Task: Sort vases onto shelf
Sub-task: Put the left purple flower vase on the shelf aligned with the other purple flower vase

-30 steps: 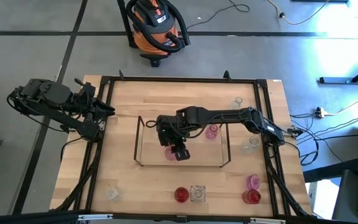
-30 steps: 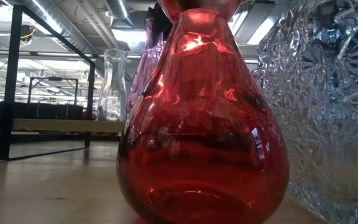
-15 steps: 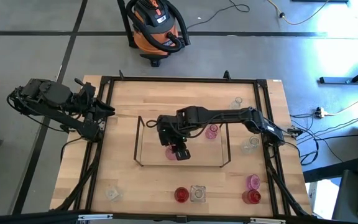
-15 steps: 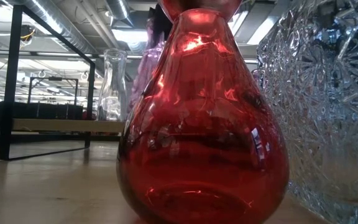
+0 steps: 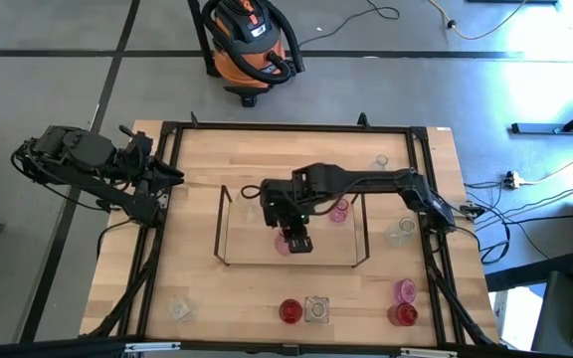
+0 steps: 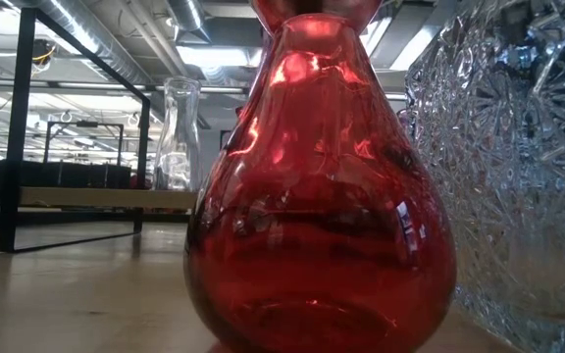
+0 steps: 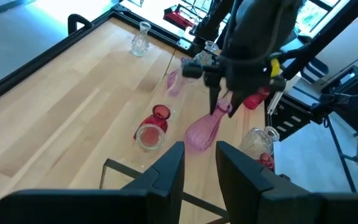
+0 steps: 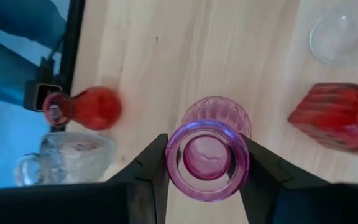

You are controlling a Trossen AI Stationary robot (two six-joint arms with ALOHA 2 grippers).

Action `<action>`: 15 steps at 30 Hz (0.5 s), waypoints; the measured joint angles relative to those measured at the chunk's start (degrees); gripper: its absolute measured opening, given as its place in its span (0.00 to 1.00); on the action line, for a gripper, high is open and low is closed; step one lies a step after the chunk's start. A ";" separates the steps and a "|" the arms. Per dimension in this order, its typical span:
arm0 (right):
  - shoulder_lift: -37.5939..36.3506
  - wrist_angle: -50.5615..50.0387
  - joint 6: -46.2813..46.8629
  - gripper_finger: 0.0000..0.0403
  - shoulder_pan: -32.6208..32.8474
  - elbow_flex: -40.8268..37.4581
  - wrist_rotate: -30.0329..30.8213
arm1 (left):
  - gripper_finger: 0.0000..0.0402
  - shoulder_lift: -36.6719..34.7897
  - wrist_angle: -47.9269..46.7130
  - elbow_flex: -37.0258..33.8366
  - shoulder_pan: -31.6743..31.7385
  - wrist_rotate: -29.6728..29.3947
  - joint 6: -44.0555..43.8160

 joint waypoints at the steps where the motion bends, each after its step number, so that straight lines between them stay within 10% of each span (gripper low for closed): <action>1: -0.29 -0.06 0.77 0.33 0.02 0.00 0.02 | 0.21 0.00 0.01 0.00 0.00 -0.01 0.30; 15: -4.62 -7.57 10.23 0.33 2.23 0.08 2.97 | 0.21 0.00 0.03 0.00 0.00 -0.02 0.79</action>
